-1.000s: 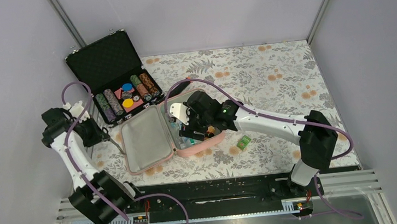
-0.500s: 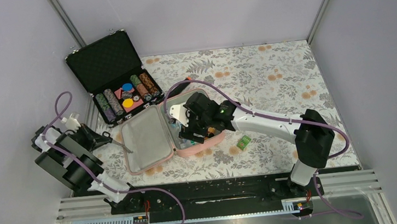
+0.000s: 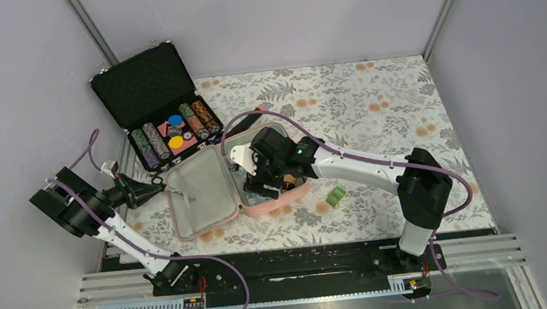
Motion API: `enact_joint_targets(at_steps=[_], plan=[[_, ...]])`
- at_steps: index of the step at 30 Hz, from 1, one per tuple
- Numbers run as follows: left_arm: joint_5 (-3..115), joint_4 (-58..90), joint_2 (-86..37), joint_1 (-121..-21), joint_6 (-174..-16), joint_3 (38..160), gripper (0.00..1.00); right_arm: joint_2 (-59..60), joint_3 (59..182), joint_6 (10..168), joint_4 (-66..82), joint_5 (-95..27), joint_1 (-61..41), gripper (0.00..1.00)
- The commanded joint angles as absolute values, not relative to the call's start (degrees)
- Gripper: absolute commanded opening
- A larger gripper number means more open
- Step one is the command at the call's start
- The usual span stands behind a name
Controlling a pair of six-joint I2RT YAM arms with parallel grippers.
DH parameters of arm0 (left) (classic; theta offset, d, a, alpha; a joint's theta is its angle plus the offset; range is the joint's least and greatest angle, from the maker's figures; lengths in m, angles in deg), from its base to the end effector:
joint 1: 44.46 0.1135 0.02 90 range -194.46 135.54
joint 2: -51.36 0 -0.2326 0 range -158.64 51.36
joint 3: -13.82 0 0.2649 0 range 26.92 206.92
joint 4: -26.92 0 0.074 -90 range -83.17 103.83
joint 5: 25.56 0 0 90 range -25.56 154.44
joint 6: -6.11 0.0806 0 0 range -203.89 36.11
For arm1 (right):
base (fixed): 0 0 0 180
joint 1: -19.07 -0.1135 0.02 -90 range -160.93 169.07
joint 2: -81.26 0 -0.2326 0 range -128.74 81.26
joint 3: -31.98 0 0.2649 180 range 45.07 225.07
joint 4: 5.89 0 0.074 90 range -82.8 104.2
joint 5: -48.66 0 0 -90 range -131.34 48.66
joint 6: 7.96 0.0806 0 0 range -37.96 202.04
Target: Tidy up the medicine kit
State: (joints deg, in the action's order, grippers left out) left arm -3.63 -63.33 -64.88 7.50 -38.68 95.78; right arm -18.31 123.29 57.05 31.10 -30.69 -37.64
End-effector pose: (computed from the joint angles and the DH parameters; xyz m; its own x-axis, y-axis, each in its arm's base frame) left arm 0.2331 0.1766 0.0872 -0.7963 -0.5877 -0.1430 -0.0752 0.3309 -0.9407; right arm 0.2228 0.3665 0.1960 0.0239 -0.7200 -0.6936 -0.9740 0.1396 -0.1785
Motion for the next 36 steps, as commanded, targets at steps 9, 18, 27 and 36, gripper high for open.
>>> enact_joint_targets(at_steps=[9, 18, 27, 36], plan=[[-13.52, -78.6, -66.43, 3.66, -23.94, 95.7, 0.0, -18.66, 125.61, 57.69, 31.81, -30.13, -37.49, 0.78], [-16.59, -78.57, -55.61, 1.02, -27.68, 94.56, 0.0, -18.59, 125.89, 57.14, 31.69, -31.69, -37.53, 0.79], [-19.15, -78.62, -46.78, -2.98, -33.92, 93.54, 0.0, -18.46, 126.11, 58.55, 29.89, -29.92, -37.85, 0.79], [-18.06, -78.55, -39.19, -8.29, -42.25, 97.97, 0.0, -16.05, 123.78, 60.54, 26.87, -28.44, -38.18, 0.8]])
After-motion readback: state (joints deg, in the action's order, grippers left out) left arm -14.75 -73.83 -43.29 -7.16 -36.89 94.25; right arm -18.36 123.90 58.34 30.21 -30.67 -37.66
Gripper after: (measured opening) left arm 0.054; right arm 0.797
